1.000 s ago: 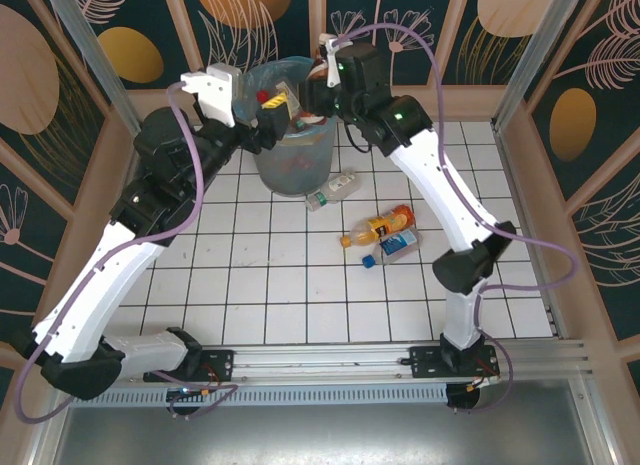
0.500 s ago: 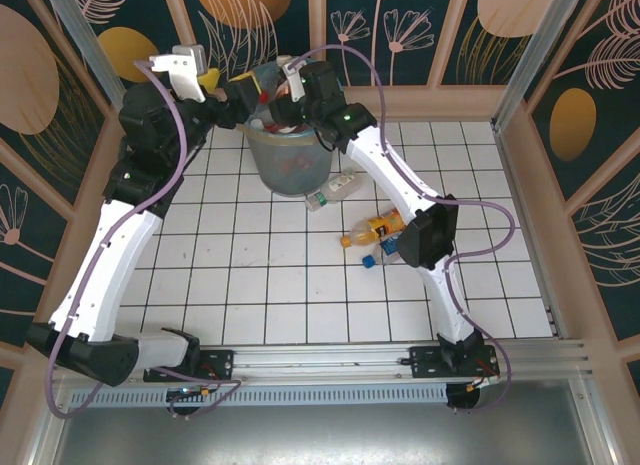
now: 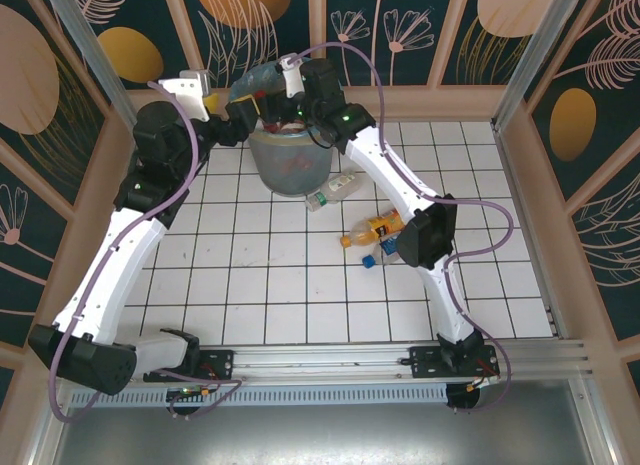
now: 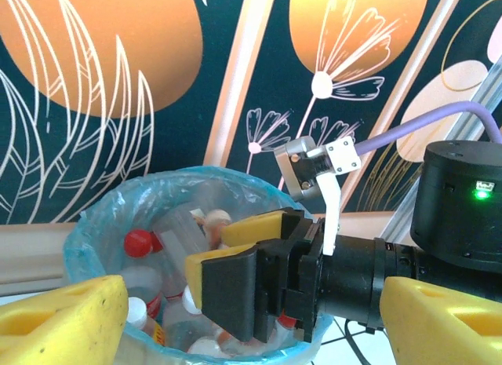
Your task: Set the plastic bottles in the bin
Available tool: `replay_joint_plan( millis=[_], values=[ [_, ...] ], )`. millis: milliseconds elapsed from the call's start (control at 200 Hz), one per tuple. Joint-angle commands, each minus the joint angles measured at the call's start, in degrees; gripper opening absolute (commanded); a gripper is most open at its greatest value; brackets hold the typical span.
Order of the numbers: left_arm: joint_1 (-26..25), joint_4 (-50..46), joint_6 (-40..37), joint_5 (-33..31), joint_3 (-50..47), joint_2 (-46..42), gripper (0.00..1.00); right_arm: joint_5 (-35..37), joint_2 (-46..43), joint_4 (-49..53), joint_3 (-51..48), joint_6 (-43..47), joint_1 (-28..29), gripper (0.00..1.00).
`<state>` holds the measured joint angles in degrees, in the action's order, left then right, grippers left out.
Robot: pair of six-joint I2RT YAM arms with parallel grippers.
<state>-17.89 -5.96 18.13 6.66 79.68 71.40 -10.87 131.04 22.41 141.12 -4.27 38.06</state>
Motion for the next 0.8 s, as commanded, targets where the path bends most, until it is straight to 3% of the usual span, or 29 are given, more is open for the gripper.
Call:
replay_joint_plan(
  millis=[0, 195, 540, 681, 796],
  values=[
    [0.5, 3.6, -0.5, -1.7, -0.7, -2.1, 0.84, -1.9, 2.2, -3.8, -2.1, -2.7, -0.1, 0.68],
    [0.8, 3.8, -0.6, -2.0, -1.2, -2.0, 0.84, 1.6, 3.3, -1.8, -2.3, -6.7, -1.5, 0.65],
    [1.2, 3.5, -1.2, -1.9, -1.3, -0.5, 0.84, -2.2, 1.0, 2.5, 4.2, -10.3, -2.5, 0.62],
    [1.2, 3.3, -2.1, -1.9, -1.3, 0.0, 0.82, -2.3, -4.1, 3.5, 5.7, -10.9, -2.6, 0.63],
    [1.1, 3.1, -2.9, -1.7, -1.2, 0.4, 0.79, -1.7, -12.0, 4.1, -1.0, -10.9, -2.6, 0.64]
  ],
)
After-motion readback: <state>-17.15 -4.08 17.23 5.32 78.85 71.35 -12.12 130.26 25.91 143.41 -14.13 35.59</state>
